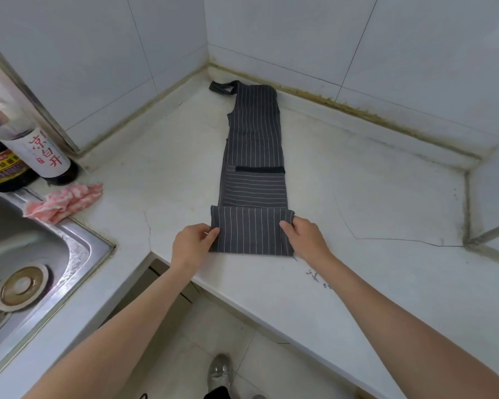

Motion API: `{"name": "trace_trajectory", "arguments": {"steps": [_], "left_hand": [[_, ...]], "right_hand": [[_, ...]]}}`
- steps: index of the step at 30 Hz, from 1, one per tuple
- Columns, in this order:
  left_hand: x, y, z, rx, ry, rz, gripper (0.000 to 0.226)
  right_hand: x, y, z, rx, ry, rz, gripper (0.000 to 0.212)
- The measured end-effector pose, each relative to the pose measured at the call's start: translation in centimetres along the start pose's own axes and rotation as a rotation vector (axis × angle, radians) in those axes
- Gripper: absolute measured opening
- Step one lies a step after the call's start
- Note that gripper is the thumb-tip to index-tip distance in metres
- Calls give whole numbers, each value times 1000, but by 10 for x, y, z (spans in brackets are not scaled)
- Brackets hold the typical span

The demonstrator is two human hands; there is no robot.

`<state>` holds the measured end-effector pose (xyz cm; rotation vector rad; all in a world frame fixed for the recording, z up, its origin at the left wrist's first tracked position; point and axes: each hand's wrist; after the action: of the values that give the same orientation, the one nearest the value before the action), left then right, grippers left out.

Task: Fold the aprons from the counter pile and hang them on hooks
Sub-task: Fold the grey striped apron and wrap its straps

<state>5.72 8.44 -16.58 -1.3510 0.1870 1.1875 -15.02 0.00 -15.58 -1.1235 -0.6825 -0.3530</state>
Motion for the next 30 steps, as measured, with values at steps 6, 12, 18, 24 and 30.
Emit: {"name": "trace_trajectory", "arguments": {"steps": [6, 12, 18, 24, 30], "left_hand": [[-2, 9, -1, -195, 423, -590, 48], [5, 19, -27, 314, 782, -1054, 101], [7, 17, -33, 246, 874, -930, 91], [15, 2, -44, 333, 829, -850, 93], [5, -19, -57, 297, 511, -262, 38]], "right_hand": [[5, 13, -13, 37, 146, 174, 38], [12, 0, 6, -85, -180, 460, 54], [-22, 4, 3, 392, -368, 718, 97], [-31, -4, -4, 304, -406, 549, 81], [-16, -7, -13, 23, -146, -1, 44]]}}
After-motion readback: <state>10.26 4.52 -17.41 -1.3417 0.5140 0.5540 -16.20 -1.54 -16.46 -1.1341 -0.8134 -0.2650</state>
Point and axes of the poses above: each hand's wrist, its own z-axis away from the middle knuckle, its own y-axis out of the palm, x = y × z, and after that the axes turned 4 degrees about -y, right-handed
